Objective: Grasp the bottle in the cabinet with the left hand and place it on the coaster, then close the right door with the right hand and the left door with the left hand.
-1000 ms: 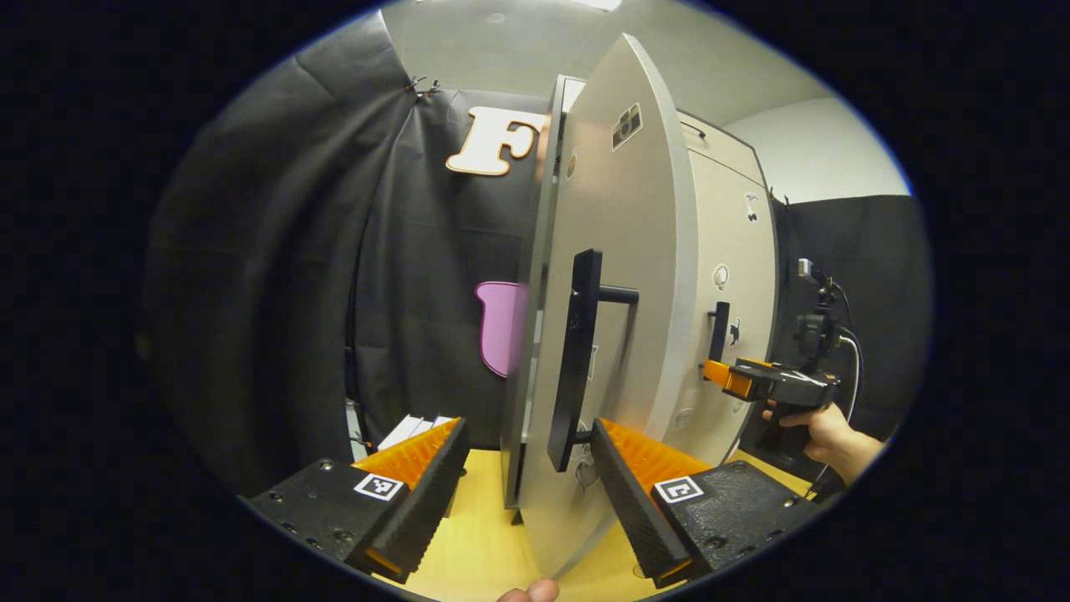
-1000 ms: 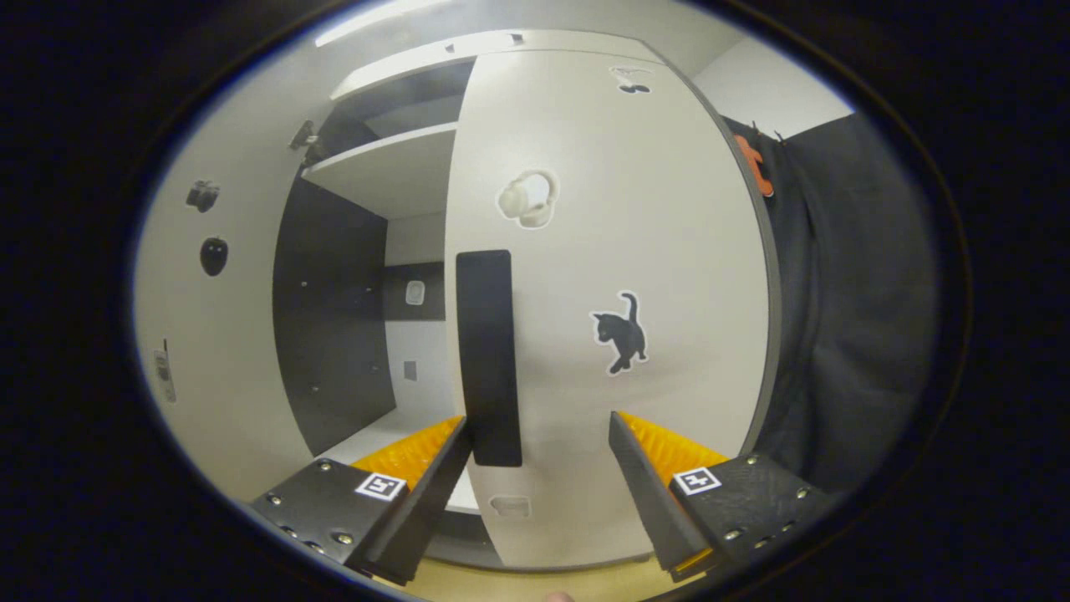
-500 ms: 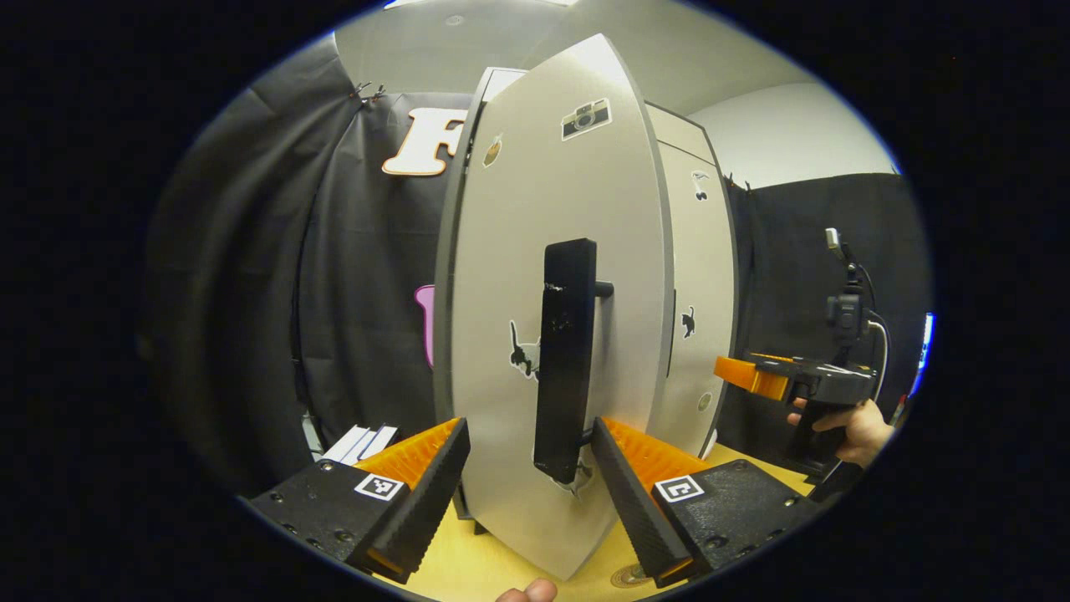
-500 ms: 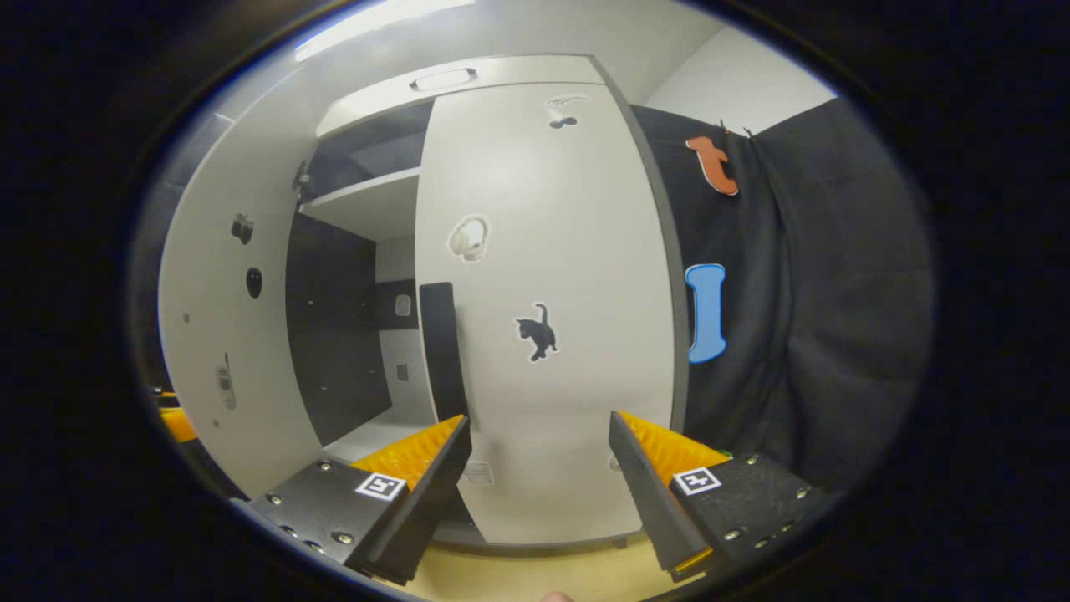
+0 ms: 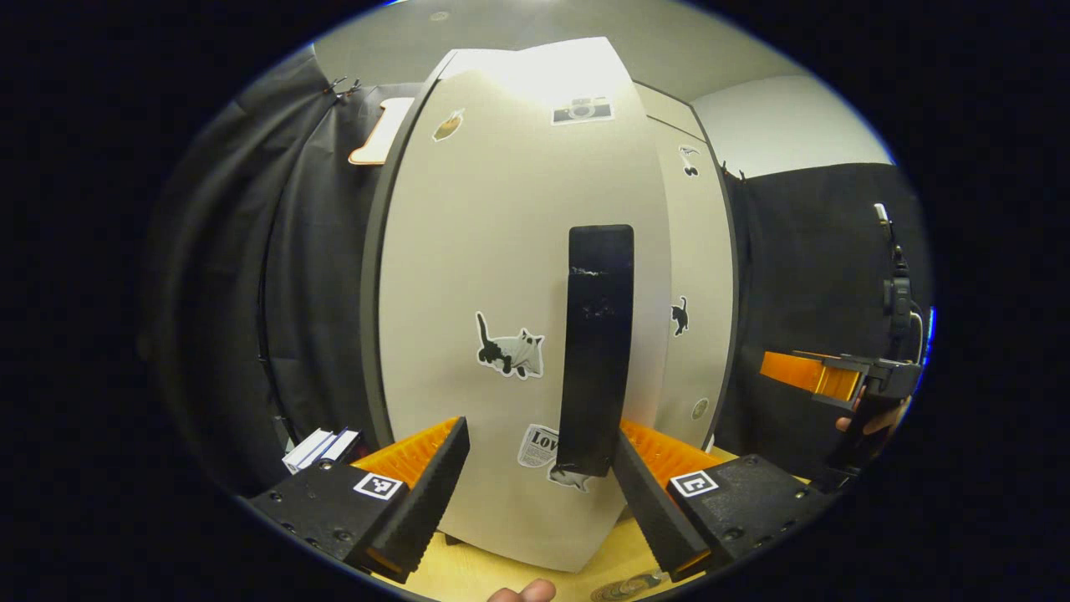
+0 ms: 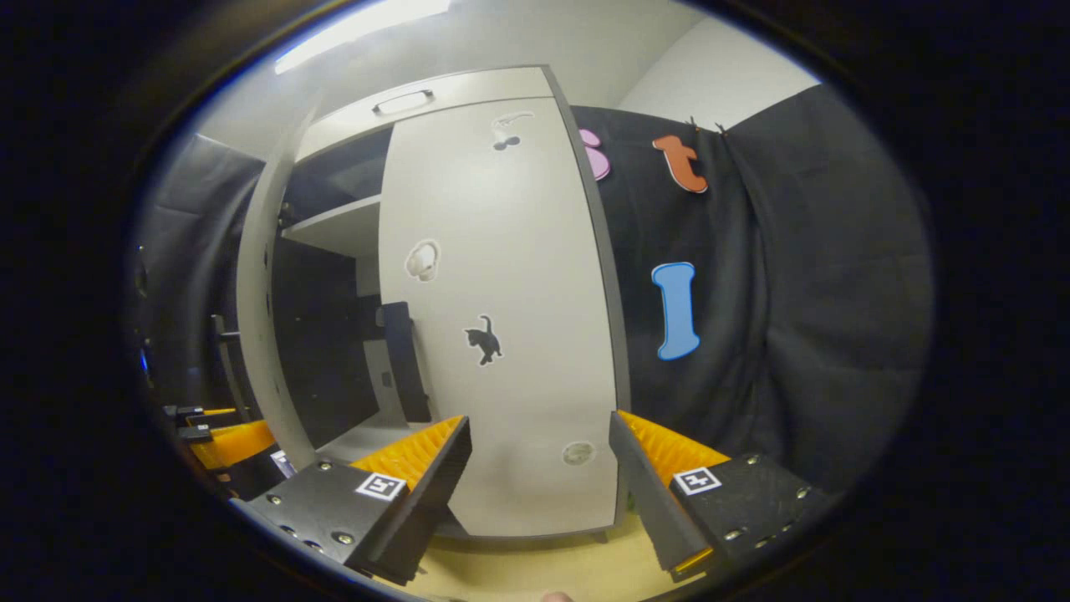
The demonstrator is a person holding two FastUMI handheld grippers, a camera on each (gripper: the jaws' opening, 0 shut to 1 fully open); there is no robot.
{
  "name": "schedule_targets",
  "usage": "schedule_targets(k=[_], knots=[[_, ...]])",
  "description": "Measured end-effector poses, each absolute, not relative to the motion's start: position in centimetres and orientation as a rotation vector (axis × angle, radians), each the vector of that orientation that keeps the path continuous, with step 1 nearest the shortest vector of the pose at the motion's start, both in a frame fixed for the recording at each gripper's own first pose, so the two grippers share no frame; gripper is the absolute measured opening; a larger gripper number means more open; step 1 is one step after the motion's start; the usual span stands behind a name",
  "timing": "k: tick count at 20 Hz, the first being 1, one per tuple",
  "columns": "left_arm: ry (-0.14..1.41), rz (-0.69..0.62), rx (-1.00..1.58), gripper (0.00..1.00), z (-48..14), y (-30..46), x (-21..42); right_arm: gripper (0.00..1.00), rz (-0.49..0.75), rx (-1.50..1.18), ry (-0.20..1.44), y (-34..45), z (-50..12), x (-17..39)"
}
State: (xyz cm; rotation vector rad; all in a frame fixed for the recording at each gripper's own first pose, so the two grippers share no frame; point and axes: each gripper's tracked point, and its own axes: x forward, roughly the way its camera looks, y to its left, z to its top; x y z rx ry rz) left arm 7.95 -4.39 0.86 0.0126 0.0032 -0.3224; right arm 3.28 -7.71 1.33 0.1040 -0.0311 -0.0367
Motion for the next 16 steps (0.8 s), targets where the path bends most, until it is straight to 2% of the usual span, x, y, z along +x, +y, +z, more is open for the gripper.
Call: schedule_targets(k=[10,16], knots=[[0.005,-0.316,0.003,1.00,0.7,-6.8,10.7,1.00,-0.006,0.119,-0.029,-7.8,2.0,2.2],[-0.001,-0.222,-0.042,1.00,1.0,-7.4,12.0,1.00,0.007,0.070,0.008,-6.8,0.2,1.2]])
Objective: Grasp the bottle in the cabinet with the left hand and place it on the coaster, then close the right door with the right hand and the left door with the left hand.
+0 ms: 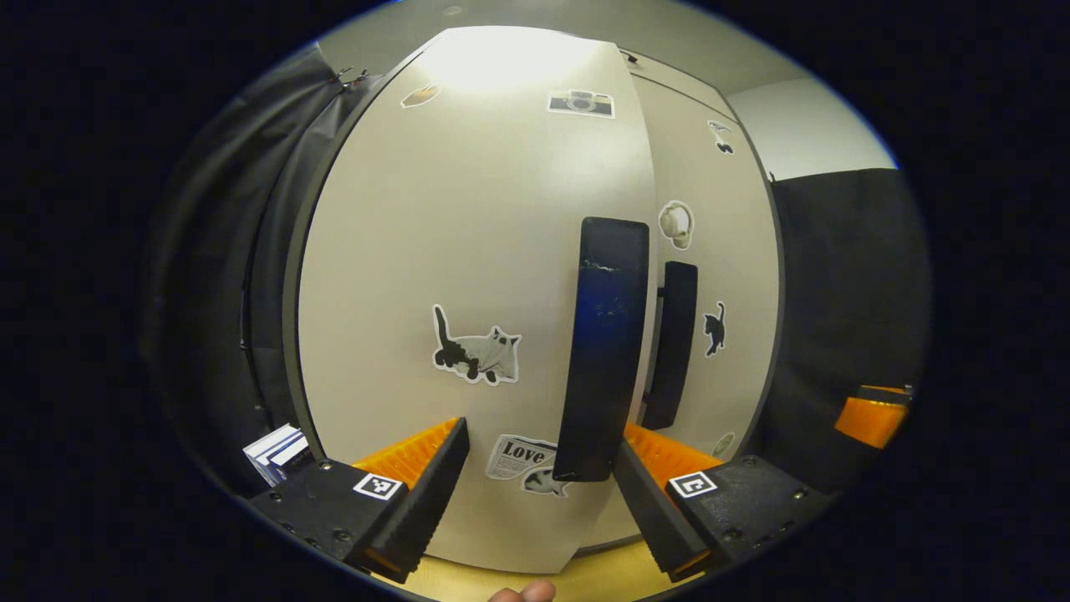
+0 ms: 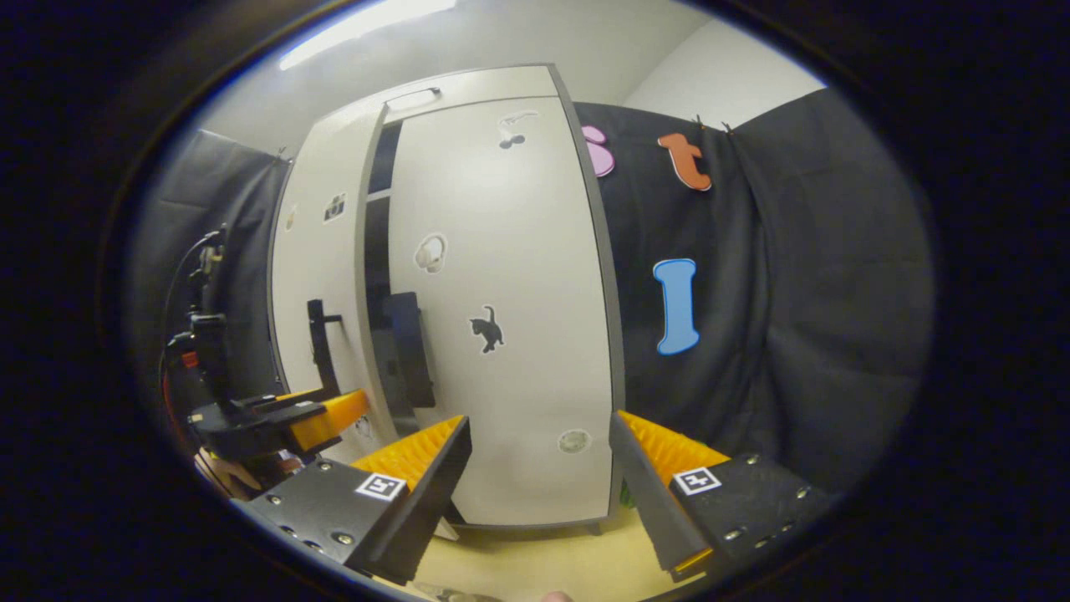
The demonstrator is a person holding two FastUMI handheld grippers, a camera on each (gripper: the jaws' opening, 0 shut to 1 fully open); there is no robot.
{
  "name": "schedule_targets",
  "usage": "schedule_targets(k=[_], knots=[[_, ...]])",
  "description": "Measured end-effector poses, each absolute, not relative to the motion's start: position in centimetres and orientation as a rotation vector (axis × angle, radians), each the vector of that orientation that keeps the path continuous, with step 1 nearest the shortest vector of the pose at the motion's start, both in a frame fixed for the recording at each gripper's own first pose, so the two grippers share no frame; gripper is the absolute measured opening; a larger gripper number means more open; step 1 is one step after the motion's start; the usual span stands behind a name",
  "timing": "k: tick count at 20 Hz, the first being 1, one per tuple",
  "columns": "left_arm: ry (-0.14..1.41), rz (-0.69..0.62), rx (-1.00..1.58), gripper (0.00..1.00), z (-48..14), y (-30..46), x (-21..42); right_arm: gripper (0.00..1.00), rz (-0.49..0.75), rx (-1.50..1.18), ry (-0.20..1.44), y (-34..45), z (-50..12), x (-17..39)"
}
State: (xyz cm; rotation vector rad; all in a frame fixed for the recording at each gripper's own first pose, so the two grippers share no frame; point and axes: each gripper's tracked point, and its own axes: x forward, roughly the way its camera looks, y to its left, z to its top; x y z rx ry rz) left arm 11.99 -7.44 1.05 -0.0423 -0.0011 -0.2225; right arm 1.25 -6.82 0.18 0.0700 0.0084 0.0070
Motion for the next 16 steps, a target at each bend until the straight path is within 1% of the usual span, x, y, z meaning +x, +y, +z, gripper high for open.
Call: schedule_targets(k=[2,5,6,7,10,11,12,14,16], knots=[[-0.002,-0.197,-0.035,1.00,1.3,-7.6,12.5,1.00,0.037,0.072,0.045,-5.9,-1.3,0.9],[-0.012,-0.144,-0.029,1.00,1.4,-8.1,12.6,1.00,0.043,0.088,0.053,-5.6,-2.4,0.3],[-0.017,-0.126,-0.023,1.00,1.5,-8.1,12.5,0.97,0.043,0.088,0.062,-5.6,-2.7,0.2],[-0.020,-0.110,-0.019,1.00,1.3,-8.1,12.6,1.00,0.041,0.087,0.071,-5.7,-3.0,0.0],[-0.029,-0.071,-0.020,1.00,1.3,-8.1,12.8,1.00,0.042,0.096,0.079,-5.8,-3.3,-0.6],[-0.034,-0.064,-0.026,1.00,1.3,-8.3,12.8,0.97,0.049,0.104,0.093,-5.7,-3.6,-0.8],[-0.027,-0.064,-0.025,1.00,1.2,-8.3,12.7,1.00,0.052,0.107,0.102,-5.6,-3.8,-1.0],[-0.005,-0.054,-0.019,1.00,1.0,-8.2,12.4,1.00,0.054,0.102,0.092,-5.8,-3.6,-1.3],[-0.019,-0.065,-0.036,1.00,1.5,-8.4,11.2,1.00,0.052,0.103,0.079,-5.9,-3.5,-1.2]])
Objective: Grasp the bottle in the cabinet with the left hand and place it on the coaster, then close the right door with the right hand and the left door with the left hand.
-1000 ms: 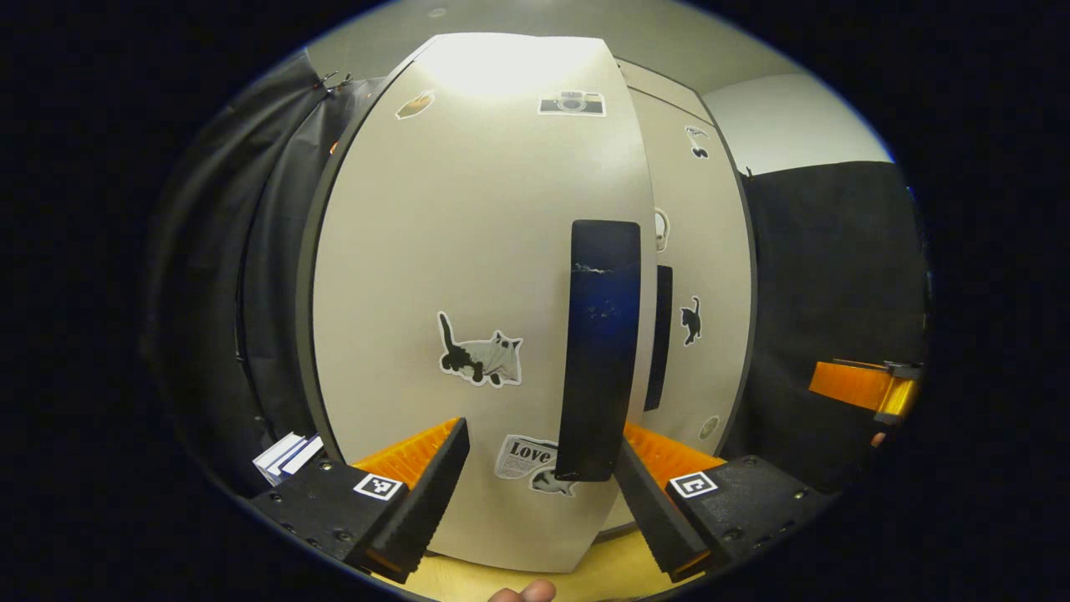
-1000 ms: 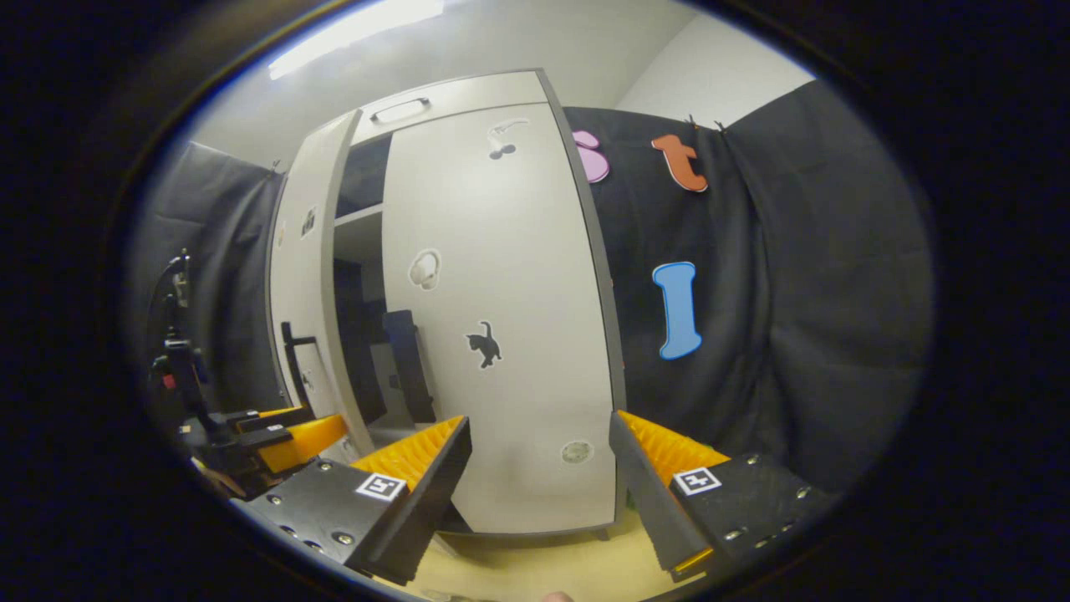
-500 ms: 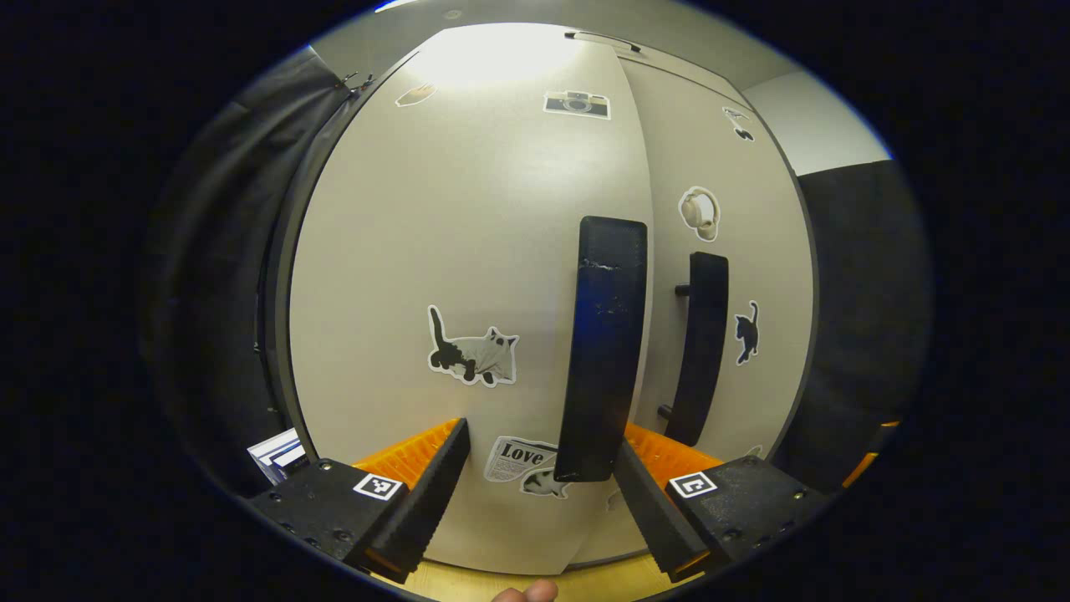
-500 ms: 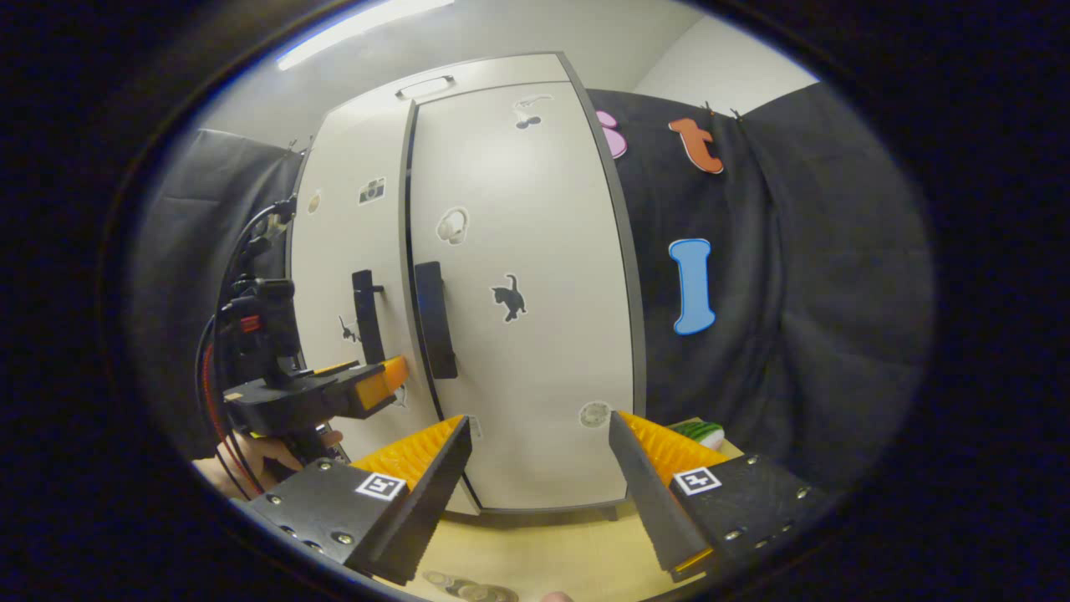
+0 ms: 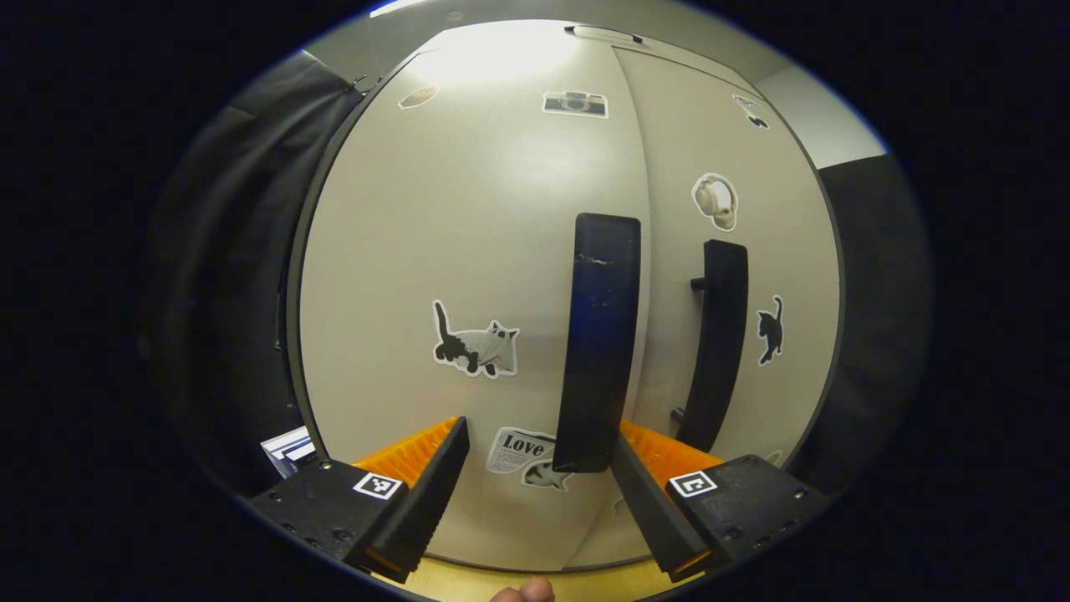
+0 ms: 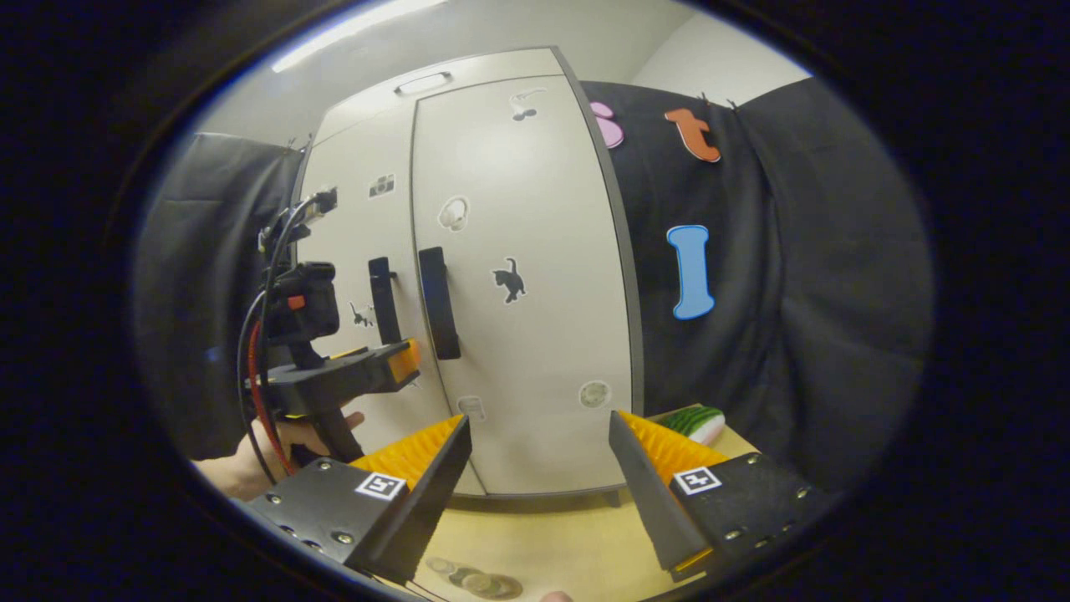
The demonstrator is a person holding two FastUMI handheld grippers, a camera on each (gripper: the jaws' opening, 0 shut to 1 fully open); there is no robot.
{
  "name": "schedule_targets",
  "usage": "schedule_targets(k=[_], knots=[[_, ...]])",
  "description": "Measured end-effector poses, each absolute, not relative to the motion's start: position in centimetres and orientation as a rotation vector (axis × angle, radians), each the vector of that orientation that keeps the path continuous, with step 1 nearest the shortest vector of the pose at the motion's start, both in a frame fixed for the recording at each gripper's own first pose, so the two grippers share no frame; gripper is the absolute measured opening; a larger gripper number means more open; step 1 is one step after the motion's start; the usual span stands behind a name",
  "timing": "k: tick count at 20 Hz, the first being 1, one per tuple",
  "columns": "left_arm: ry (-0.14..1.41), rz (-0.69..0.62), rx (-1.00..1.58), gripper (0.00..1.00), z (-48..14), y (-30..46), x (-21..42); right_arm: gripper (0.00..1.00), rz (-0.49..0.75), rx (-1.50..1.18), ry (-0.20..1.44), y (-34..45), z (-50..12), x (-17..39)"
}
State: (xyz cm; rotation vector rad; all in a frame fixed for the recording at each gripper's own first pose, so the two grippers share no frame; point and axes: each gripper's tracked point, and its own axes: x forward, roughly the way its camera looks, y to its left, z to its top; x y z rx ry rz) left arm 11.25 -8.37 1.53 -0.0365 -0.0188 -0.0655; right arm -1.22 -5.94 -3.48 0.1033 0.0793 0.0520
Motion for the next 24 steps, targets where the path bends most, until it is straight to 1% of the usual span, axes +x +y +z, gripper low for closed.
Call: schedule_targets(k=[1,2,3,11,15,19,20,21,22,24], knots=[[-0.031,-0.079,-0.040,1.00,1.9,-8.5,10.2,1.00,0.056,0.110,0.084,-5.9,-3.6,-1.2],[-0.035,-0.088,-0.036,0.99,2.3,-8.4,9.3,0.97,0.062,0.116,0.087,-5.7,-3.6,-1.2],[-0.033,-0.098,-0.030,0.99,2.4,-8.3,8.5,1.00,0.070,0.121,0.078,-5.5,-3.3,-1.3],[-0.044,-0.075,-0.018,0.99,4.4,-4.4,1.2,1.00,0.093,0.104,0.019,-3.8,-0.5,-1.9],[-0.028,-0.073,-0.015,0.96,4.7,-3.2,-2.5,1.00,0.092,0.101,0.013,-3.2,0.0,-2.4],[-0.027,-0.064,-0.013,0.96,4.7,-1.8,-5.1,1.00,0.084,0.084,0.005,-2.8,0.4,-3.1],[-0.029,-0.061,-0.017,0.96,4.8,-1.4,-5.6,0.97,0.082,0.082,0.001,-2.8,0.5,-3.2],[-0.027,-0.062,-0.016,0.96,4.7,-1.3,-6.0,0.97,0.082,0.078,-0.001,-2.6,0.6,-3.4],[-0.026,-0.062,-0.013,0.96,4.6,-1.1,-6.3,1.00,0.080,0.070,-0.003,-2.5,0.7,-3.4],[-0.022,-0.067,-0.004,0.96,4.3,-0.8,-6.8,1.00,0.069,0.049,-0.008,-2.6,1.1,-3.8]])
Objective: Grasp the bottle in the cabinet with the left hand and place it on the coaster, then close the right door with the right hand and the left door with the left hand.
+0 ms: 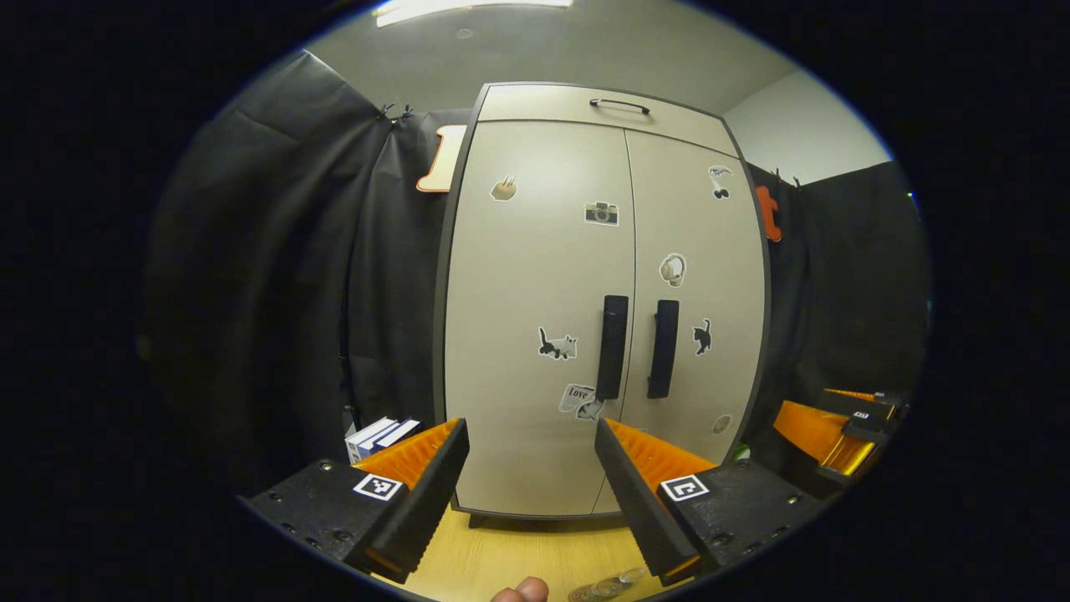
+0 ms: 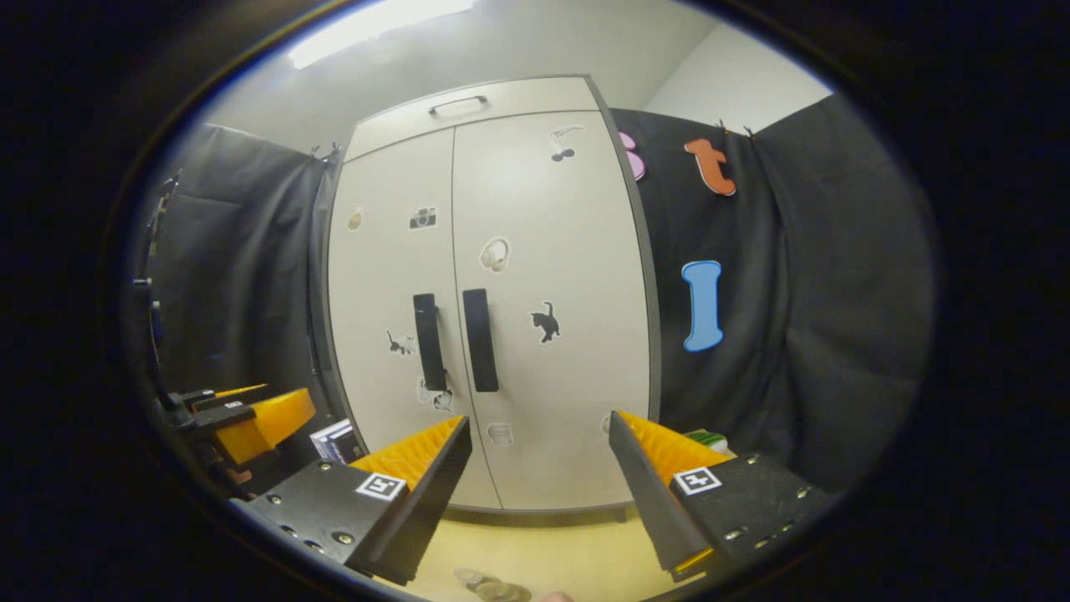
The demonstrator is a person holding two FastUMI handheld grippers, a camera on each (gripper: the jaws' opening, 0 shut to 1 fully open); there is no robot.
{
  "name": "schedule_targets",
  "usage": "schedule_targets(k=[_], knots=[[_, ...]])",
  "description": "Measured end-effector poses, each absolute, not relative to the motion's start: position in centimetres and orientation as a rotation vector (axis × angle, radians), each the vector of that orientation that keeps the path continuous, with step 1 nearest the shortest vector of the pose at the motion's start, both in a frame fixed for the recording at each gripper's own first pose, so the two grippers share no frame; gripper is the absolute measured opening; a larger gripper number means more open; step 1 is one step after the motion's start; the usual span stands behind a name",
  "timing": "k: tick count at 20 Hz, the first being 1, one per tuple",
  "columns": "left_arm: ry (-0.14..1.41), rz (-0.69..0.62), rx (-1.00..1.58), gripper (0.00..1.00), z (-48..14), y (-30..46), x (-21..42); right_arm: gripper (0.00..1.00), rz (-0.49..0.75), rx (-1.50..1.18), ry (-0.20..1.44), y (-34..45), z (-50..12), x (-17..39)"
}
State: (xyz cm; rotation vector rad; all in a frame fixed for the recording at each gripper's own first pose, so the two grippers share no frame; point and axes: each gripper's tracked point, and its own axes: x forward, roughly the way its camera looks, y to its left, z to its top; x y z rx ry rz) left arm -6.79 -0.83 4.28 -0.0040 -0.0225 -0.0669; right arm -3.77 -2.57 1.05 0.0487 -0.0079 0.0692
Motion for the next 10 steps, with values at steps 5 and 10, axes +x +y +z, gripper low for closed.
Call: schedule_targets(k=[5,10], knots=[[-0.034,-0.067,-0.011,0.96,4.55,-0.34,-7.53,1.00,0.056,0.031,-0.008,-2.15,1.20,-4.08],[-0.028,-0.071,-0.011,0.96,4.37,-0.14,-7.85,0.96,0.037,0.019,-0.003,-2.38,1.16,-4.17]])
